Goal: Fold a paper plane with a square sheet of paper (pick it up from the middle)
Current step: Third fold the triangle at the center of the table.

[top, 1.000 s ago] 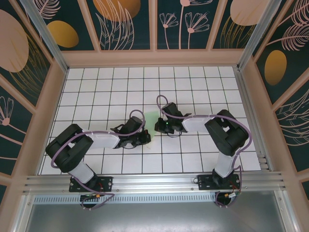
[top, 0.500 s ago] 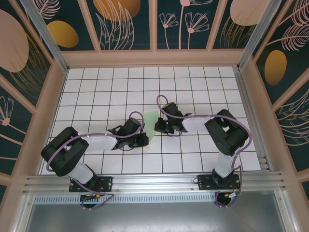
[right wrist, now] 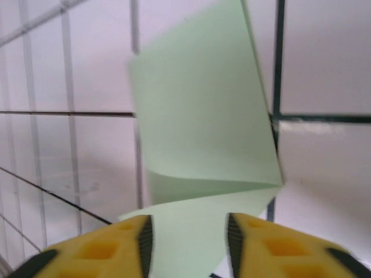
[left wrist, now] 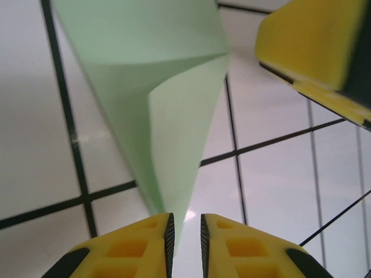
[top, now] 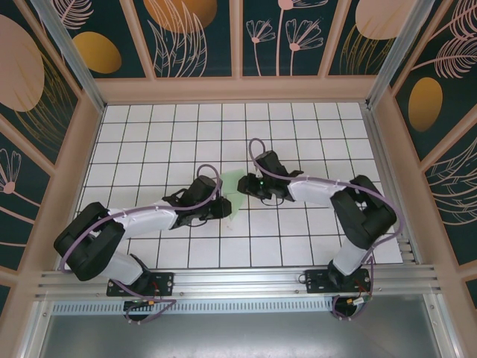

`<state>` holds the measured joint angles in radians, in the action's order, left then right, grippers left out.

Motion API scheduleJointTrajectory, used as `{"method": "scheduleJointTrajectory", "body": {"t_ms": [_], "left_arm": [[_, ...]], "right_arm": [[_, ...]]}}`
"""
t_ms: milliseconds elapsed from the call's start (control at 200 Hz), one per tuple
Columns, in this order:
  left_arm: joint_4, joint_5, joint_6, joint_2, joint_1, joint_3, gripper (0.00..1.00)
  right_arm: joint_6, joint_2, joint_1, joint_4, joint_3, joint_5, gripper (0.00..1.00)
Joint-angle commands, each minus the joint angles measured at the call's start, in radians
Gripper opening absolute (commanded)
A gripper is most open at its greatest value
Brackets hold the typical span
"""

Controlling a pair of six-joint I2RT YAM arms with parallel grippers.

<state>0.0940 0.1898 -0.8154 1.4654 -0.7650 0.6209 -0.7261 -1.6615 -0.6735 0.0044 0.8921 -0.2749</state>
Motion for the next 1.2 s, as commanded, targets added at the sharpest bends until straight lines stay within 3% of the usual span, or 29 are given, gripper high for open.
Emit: {"method": "scheduleJointTrajectory", "body": {"t_ms": [0,230,620,1191], "left_arm": [[0.101,-0.010,-0.049,0.027,0.000,0.033,0.22],[0.107,-0.102,-0.064,0.081,0.000,0.073,0.20],[0.069,-0.205,-0.095,0.174,0.000,0.081,0.13],[0.053,-0.233,-0.115,0.196,0.000,0.046,0.12]], "right_arm": [[-0.024,0.093,0.029,0.033,-0.051,0.052,0.48],[-0.031,0.125,0.087,0.077,-0.136,0.025,0.54],[-0.016,0.020,0.093,0.125,-0.115,-0.110,0.52],[-0.013,-0.098,0.073,0.088,-0.023,-0.150,0.48]]}}
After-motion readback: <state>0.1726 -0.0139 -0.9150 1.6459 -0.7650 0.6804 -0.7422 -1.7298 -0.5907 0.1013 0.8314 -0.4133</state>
